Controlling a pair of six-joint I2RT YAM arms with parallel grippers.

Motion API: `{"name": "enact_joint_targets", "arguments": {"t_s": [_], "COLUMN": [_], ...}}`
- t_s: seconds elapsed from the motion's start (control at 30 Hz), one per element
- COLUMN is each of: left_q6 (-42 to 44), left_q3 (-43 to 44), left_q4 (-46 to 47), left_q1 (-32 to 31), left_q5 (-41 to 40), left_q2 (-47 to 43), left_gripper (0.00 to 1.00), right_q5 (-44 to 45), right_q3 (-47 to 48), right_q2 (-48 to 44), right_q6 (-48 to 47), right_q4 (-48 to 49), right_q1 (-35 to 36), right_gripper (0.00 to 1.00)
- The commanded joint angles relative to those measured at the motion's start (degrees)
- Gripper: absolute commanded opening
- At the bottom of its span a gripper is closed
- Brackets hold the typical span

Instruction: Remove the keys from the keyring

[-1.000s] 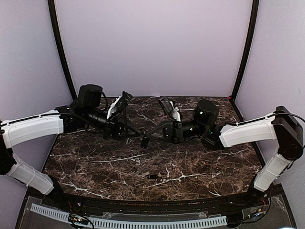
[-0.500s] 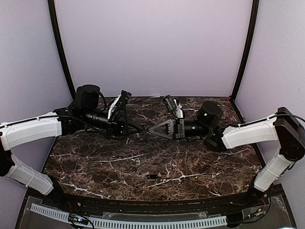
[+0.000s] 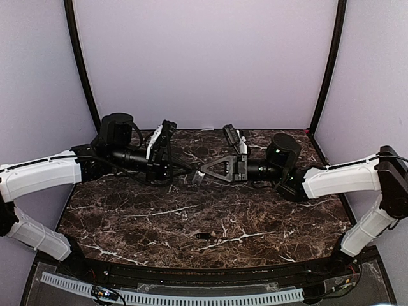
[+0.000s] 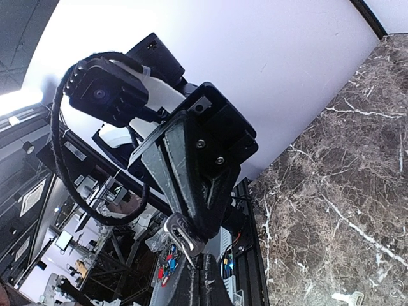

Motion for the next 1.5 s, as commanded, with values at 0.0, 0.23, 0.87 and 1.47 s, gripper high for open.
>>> {"name": "enact_joint_targets", "arguments": {"t_s": [0.0,0.23,0.87,1.47], "left_q6": [1.78,2.20,3.74,9.88], "left_q3": [-1.68,-2.46,-4.34,-5.20], "left_q4": [-4.06,-3.33,-1.61,-4.42], "left_q1": [-1.07,-1.62,-3.47,-9.38], "left_q5": [0.75,-0.97,-6.19,-19.90], "left_q2": [-2.93,-3.98,-6.04,-6.82], "left_gripper": [0.00,0.00,0.00,0.00], "right_q5": [7.43,9.98,12.29,14.48], "right_q3": [0.12,-0.69,-1.43,-1.19], "right_q2": [-2.47,-2.54,-1.71,-1.98], "right_q6": [0.30,2.13,5.71,8.74], "right_q4": [2.52,1.88,0.12,0.63], "right_q1": [-1.79,-2.24,-3.64,-4.73], "right_gripper": [0.00,0.00,0.00,0.00]}}
